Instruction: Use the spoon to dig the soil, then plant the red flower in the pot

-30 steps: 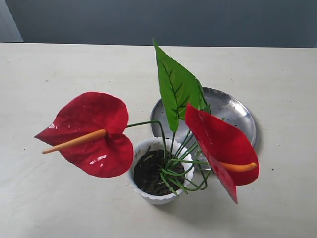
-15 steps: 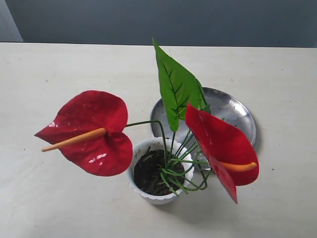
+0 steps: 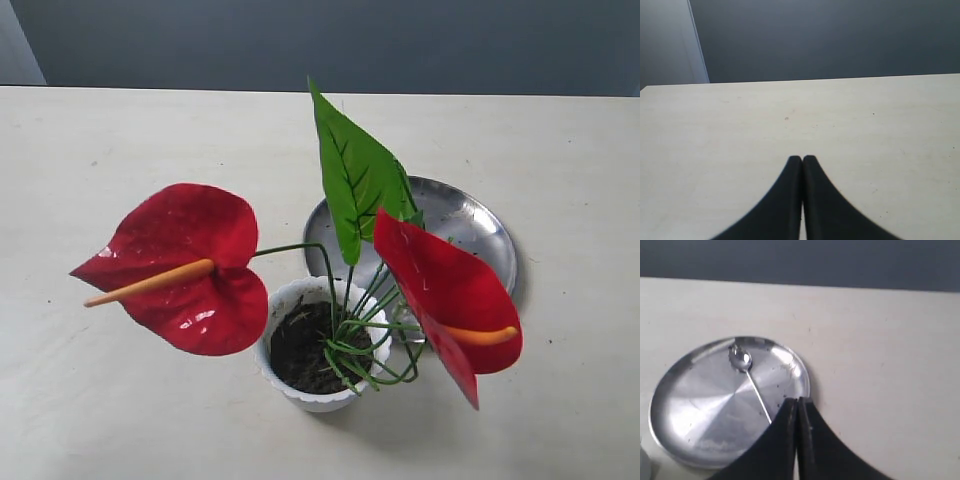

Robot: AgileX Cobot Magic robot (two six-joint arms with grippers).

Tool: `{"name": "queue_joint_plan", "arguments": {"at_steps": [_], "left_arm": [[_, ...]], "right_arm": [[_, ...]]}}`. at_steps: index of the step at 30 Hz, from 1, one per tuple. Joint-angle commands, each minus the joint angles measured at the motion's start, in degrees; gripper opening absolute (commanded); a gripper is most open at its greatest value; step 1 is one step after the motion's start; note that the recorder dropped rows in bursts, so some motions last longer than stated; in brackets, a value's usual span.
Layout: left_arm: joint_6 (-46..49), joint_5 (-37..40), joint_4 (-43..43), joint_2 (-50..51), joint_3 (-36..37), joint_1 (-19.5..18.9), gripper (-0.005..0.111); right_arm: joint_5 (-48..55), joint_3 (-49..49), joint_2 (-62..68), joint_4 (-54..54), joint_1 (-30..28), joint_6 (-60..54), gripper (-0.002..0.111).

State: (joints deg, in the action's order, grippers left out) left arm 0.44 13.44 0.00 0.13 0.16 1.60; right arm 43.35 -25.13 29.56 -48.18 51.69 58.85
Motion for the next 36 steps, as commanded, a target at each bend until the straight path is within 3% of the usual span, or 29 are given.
{"name": "queue_joint_plan", "arguments": {"at_steps": [1, 4, 36], "left_arm": [[0.0, -0.1, 0.0, -0.1, -0.2, 0.2, 0.000], [0.0, -0.1, 0.0, -0.1, -0.2, 0.2, 0.000], [0.0, -0.1, 0.0, -0.1, -0.2, 0.2, 0.000]], "right_arm": [[-0.1, 3.0, -0.2, 10.6, -0.4, -0.1, 0.000], [-0.1, 4.8, -0.2, 15.8, -0.4, -0.1, 0.000], [-2.4, 6.1, -0.2, 12.2, -0.1, -0.1, 0.000]]}}
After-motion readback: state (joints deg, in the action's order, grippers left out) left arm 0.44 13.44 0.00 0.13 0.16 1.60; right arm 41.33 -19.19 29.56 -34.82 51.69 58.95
